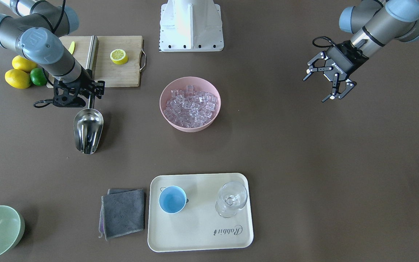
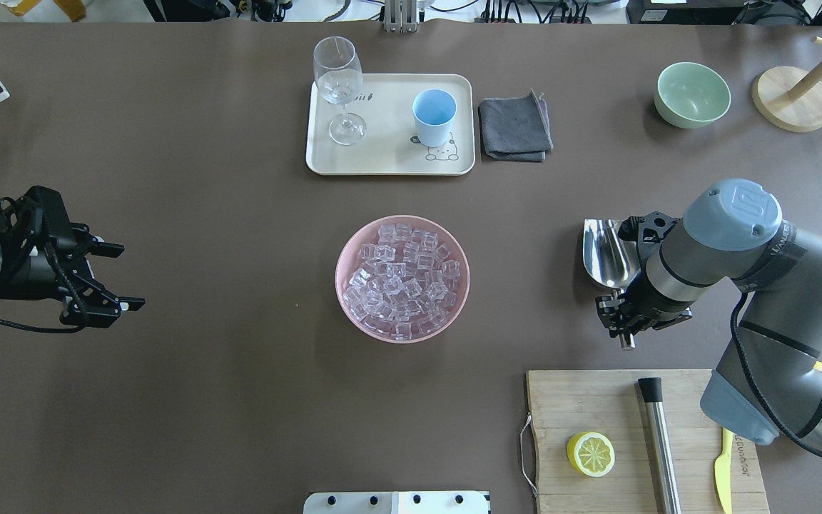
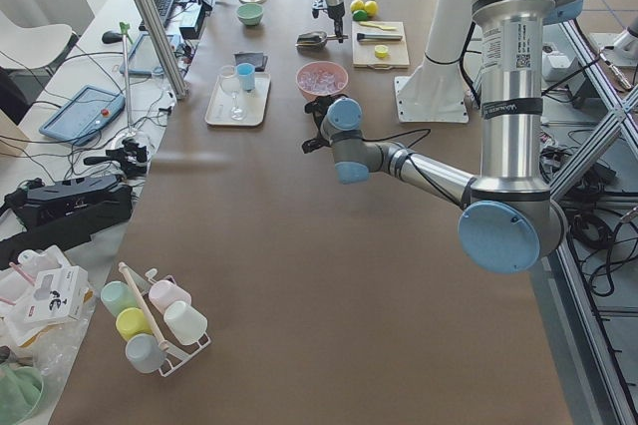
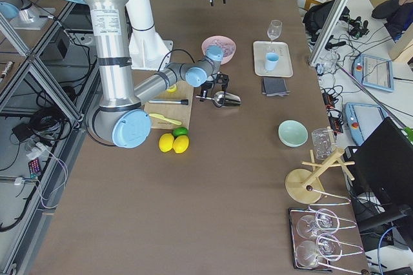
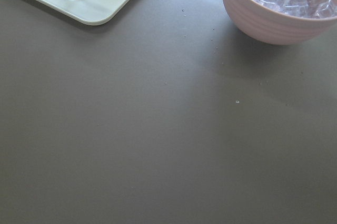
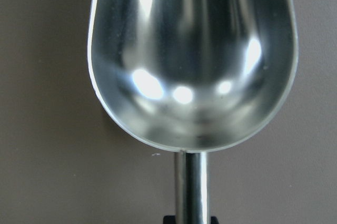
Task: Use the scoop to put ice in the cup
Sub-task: 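Lift the scoop with the right gripper while the left gripper moves toward the pink bowl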
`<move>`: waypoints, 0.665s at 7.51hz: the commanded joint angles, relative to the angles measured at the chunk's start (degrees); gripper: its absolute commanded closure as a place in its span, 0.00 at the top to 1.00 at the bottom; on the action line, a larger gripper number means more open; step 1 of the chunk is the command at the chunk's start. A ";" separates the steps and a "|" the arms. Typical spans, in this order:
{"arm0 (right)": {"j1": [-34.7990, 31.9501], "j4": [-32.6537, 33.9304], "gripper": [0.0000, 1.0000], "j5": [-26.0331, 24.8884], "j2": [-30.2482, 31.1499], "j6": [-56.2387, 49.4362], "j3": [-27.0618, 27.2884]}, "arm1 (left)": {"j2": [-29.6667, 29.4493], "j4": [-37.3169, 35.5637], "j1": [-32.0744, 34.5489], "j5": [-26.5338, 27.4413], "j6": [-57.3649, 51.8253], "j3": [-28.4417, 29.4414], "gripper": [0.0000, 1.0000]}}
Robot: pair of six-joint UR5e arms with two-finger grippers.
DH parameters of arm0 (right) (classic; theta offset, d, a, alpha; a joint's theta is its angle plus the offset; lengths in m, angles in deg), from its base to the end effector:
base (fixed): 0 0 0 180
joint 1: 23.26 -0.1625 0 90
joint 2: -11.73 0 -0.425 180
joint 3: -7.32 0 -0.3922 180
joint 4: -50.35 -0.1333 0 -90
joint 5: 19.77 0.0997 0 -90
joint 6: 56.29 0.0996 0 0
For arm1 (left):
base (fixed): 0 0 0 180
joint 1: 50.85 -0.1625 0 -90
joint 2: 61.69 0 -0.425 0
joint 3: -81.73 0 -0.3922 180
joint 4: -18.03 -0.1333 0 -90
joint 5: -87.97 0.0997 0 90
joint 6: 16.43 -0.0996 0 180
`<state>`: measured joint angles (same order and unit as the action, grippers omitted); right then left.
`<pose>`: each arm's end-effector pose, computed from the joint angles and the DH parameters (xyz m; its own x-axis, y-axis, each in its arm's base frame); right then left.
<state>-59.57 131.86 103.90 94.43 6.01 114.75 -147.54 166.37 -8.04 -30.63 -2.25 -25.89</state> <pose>-0.3881 -0.3821 0.4347 0.7122 0.0433 0.7007 0.0937 0.9833 -0.1560 0.2828 -0.3787 0.4276 0.3111 0.8721 -0.3776 -0.1576 0.4392 0.8845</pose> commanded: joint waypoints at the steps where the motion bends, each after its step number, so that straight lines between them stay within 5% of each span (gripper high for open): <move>1: -0.07 0.66 0.00 0.34 0.96 -2.86 2.24 | -2.80 0.01 1.83 -3.65 -0.11 -0.14 0.98; 2: -0.25 1.27 0.00 0.34 3.40 -8.01 6.26 | -7.87 0.28 1.41 -5.49 -0.11 1.60 0.98; 5: -1.74 25.29 0.00 -7.53 -1.04 -13.84 19.63 | -16.16 0.45 -0.16 -8.76 -0.11 8.28 0.98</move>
<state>-60.80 144.24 101.68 96.20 -4.47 127.42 -159.77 166.59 -6.63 -38.76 -2.33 -20.05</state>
